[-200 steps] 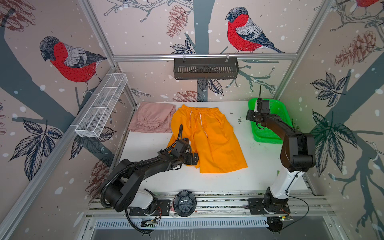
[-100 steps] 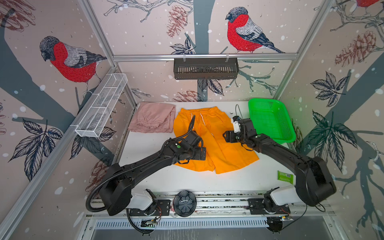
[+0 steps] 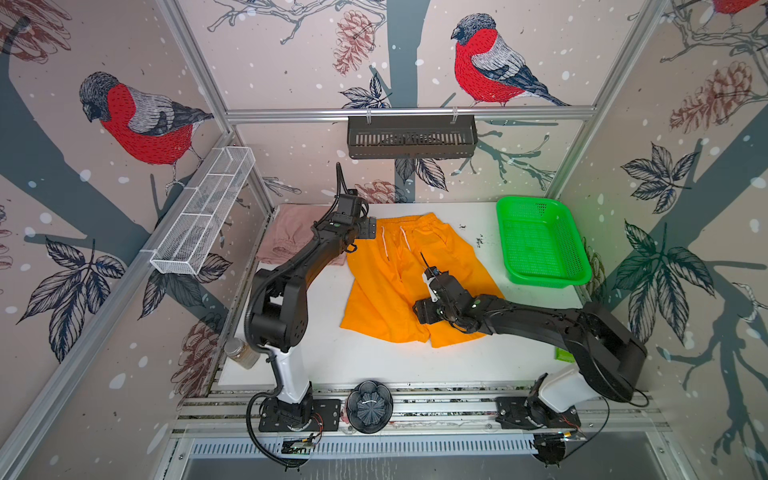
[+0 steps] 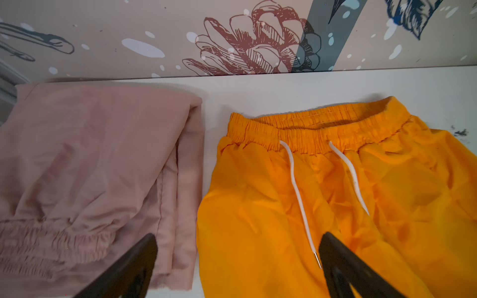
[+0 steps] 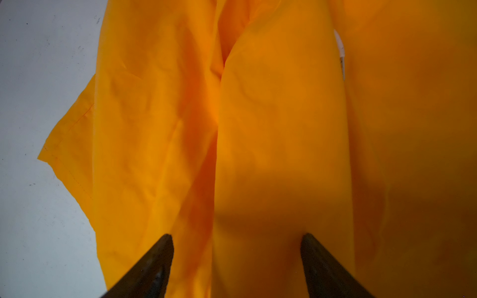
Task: Fold and stack the shorts
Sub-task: 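Grasp the waistband with the left gripper while the right gripper grasps the leg hem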
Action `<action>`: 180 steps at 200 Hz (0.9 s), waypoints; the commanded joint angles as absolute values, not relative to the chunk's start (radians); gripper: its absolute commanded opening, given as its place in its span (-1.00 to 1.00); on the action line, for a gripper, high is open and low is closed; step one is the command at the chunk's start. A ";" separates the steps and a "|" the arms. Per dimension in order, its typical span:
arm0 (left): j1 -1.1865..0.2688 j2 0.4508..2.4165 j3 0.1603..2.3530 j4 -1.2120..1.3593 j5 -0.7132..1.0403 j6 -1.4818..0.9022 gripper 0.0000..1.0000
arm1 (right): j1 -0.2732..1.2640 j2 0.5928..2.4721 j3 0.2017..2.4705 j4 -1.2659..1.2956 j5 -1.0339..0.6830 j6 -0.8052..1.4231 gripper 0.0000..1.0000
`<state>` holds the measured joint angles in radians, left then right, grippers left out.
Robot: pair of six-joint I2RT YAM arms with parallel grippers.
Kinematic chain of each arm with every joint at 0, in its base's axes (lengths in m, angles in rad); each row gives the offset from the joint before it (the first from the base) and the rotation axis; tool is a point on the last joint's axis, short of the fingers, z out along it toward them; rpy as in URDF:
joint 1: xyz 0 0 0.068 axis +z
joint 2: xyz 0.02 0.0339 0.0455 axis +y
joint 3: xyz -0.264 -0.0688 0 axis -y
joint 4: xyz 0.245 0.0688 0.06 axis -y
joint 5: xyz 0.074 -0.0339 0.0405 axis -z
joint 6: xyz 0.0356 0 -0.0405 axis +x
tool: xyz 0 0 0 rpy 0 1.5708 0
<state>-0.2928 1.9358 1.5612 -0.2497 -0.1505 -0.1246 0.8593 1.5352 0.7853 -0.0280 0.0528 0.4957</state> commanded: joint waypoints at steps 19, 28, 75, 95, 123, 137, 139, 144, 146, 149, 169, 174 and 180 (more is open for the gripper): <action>-0.273 2.186 1.811 -0.199 -0.076 0.048 0.96 | 0.920 1.539 0.760 -0.042 0.149 0.546 0.59; -0.270 2.247 1.875 -0.228 -0.093 0.052 0.93 | 0.949 1.559 0.775 -0.068 0.201 0.548 0.58; -0.260 2.500 2.183 -0.444 -0.076 0.076 0.77 | 0.991 1.653 0.788 -0.092 0.243 0.577 0.55; -0.259 2.528 2.201 -0.472 -0.082 0.069 0.54 | 0.983 1.650 0.769 -0.097 0.249 0.586 0.42; -0.251 2.536 2.199 -0.474 -0.054 0.044 -0.11 | 0.952 1.623 0.743 -0.084 0.214 0.570 0.14; -0.250 2.539 2.202 -0.476 -0.054 0.038 -0.62 | 0.939 1.605 0.728 -0.068 0.193 0.563 0.04; -0.250 2.539 2.201 -0.476 -0.053 0.038 -0.70 | 0.937 1.603 0.724 -0.065 0.188 0.562 0.02; -0.249 2.540 2.202 -0.477 -0.053 0.037 -0.88 | 0.932 1.596 0.716 -0.057 0.175 0.559 -0.03; -0.249 2.539 2.202 -0.478 -0.054 0.037 -0.96 | 0.929 1.594 0.712 -0.053 0.172 0.558 -0.05; -0.248 2.540 2.202 -0.480 -0.056 0.034 -1.00 | 0.925 1.591 0.706 -0.050 0.167 0.557 -0.08; -0.239 2.529 2.212 -0.507 -0.074 0.014 -1.00 | 0.892 1.572 0.673 -0.035 0.139 0.541 -0.18; -0.236 2.520 2.215 -0.516 -0.085 0.006 -1.00 | 0.881 1.567 0.668 -0.037 0.135 0.533 -0.18; -0.233 2.506 2.217 -0.530 -0.097 -0.002 -1.00 | 0.865 1.562 0.663 -0.040 0.128 0.518 -0.19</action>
<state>-0.2443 2.5351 2.2009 -0.4732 -0.0715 0.0265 0.9024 1.5780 0.6857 -0.0273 0.1738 0.5617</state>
